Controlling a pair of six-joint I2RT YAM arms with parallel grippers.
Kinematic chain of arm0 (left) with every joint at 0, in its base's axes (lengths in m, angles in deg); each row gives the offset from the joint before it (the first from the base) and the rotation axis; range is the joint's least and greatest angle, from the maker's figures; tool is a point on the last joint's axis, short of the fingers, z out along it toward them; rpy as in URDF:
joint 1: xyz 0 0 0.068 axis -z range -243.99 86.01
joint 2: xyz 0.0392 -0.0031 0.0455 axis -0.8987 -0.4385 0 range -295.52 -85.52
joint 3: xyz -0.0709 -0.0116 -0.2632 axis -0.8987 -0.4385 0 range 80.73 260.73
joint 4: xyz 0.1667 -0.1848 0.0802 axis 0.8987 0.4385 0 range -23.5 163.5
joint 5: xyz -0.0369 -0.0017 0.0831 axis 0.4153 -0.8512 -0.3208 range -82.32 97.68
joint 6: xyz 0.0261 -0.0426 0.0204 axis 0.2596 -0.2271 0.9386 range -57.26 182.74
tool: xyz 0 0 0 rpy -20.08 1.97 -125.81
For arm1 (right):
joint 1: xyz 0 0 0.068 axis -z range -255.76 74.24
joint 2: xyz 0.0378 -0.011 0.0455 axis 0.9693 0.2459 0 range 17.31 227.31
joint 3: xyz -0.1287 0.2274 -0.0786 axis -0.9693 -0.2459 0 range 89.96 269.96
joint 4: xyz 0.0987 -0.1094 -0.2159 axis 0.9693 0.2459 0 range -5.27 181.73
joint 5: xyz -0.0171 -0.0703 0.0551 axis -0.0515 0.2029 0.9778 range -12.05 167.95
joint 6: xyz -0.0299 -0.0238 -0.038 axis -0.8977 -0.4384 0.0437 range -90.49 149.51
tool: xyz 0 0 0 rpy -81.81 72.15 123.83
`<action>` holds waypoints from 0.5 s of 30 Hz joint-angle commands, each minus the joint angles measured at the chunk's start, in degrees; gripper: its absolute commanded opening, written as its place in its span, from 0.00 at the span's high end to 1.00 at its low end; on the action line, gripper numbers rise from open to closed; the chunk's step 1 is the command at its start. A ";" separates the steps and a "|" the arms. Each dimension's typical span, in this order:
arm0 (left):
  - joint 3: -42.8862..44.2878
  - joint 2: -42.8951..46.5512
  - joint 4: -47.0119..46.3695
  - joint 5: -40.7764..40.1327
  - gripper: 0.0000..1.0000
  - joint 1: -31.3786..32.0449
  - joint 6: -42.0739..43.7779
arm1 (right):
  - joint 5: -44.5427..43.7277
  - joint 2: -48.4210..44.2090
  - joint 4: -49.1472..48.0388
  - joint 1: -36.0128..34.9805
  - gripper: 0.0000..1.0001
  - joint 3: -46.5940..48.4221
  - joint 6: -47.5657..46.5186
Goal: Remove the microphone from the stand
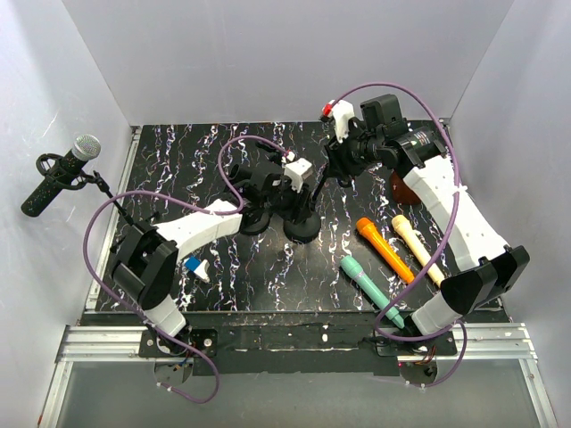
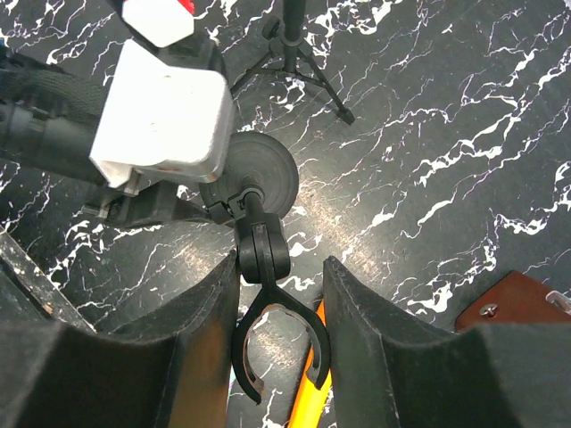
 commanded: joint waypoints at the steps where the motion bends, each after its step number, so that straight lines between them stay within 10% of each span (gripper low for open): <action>1: 4.11 -1.01 -2.42 -0.99 0.57 0.33 -3.98 | -2.84 0.66 0.11 0.23 0.99 1.43 2.62; 15: 6.22 -1.45 -3.57 5.37 0.74 0.59 -5.83 | -3.19 1.54 -0.24 1.64 0.99 1.17 5.53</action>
